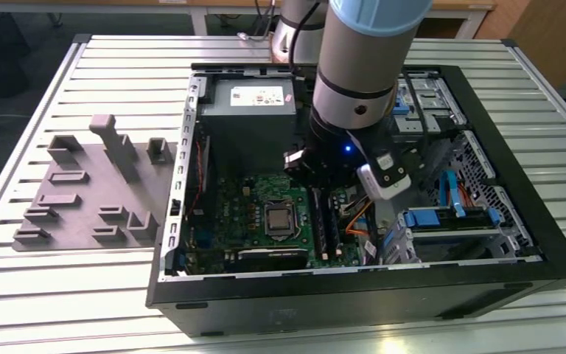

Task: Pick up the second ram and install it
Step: 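Press down the second ram until it locks into place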

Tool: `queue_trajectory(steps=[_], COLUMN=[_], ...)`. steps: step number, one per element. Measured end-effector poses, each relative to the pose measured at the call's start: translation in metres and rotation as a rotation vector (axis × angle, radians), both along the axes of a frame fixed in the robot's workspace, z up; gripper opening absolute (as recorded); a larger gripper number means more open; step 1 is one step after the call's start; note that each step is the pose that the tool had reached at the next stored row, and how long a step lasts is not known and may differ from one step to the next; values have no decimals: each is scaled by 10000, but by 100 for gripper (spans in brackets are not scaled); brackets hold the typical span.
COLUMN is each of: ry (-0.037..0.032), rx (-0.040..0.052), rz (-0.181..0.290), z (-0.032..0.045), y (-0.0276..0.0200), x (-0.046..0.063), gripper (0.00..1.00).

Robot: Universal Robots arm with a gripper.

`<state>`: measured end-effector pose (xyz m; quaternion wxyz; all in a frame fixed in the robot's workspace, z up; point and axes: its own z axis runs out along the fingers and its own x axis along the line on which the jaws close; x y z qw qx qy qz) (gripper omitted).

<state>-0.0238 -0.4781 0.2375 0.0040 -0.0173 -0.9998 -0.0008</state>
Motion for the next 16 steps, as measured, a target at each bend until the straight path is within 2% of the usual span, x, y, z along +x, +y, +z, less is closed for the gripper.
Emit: queue_trajectory(steps=[16], ry=[1], rx=[-10], rz=[0], z=[-162], y=[0], x=[0], gripper=[11])
